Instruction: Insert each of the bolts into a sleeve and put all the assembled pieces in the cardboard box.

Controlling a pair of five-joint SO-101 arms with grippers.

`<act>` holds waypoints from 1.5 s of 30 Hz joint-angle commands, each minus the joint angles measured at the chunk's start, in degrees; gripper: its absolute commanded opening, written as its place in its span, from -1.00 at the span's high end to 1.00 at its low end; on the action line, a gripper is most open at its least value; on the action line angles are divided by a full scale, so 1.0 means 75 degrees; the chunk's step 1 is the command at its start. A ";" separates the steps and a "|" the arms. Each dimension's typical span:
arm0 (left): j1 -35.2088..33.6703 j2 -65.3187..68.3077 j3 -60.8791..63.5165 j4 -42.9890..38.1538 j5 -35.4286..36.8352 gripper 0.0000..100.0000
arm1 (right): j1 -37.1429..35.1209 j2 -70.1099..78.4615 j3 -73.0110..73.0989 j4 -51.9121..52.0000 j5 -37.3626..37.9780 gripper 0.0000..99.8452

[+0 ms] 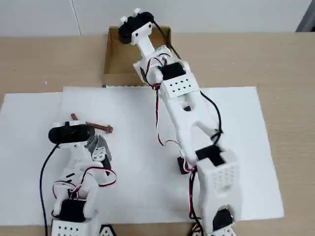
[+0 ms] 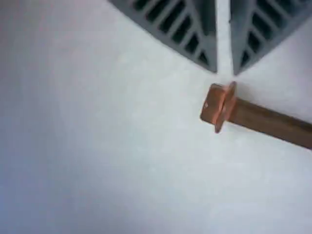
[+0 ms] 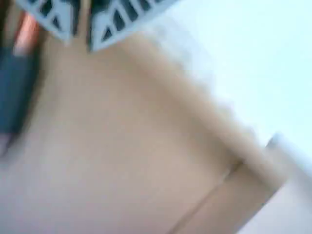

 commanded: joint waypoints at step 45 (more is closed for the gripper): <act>0.0023 -0.0047 -0.0029 0.0000 -0.0023 0.99 | -0.0334 -0.7601 0.8404 0.3581 -0.2379 0.76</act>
